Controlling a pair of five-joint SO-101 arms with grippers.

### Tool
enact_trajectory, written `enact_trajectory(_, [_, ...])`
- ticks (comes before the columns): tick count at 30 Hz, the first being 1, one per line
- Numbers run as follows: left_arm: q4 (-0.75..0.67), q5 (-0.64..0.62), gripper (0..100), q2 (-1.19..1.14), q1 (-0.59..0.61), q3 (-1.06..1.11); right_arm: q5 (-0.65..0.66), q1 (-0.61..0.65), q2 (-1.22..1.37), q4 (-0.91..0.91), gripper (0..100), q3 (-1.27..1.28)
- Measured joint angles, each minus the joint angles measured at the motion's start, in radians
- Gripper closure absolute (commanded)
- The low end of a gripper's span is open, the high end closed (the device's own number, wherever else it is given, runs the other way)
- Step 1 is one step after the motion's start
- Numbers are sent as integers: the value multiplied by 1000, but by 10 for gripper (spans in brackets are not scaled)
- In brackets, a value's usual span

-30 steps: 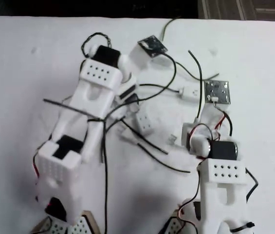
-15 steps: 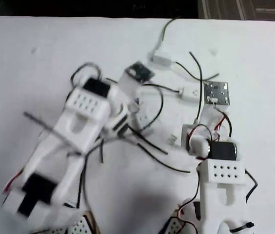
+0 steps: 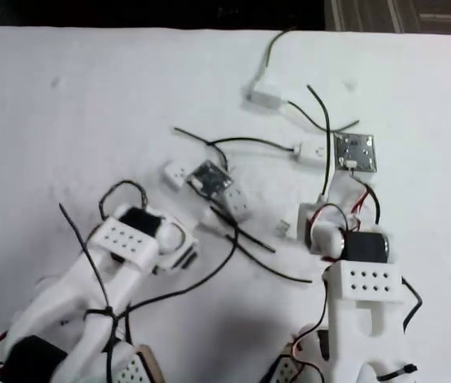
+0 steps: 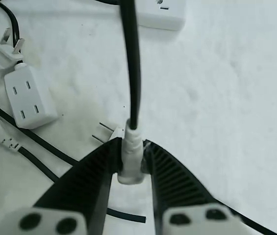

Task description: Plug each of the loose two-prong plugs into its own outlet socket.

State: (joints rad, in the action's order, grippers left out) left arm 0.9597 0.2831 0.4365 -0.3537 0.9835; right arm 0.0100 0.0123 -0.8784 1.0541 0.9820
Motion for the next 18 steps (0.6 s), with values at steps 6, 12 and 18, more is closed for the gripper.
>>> enact_trajectory(6, [-61,-66,777,0,-49,11,0,0,0,0,982,0])
enact_trajectory(12, [-40,-74,698,0,-68,9,0,0,0,0,982,17])
enact_trajectory(18, [74,-101,700,0,-68,-69,0,0,0,0,982,17])
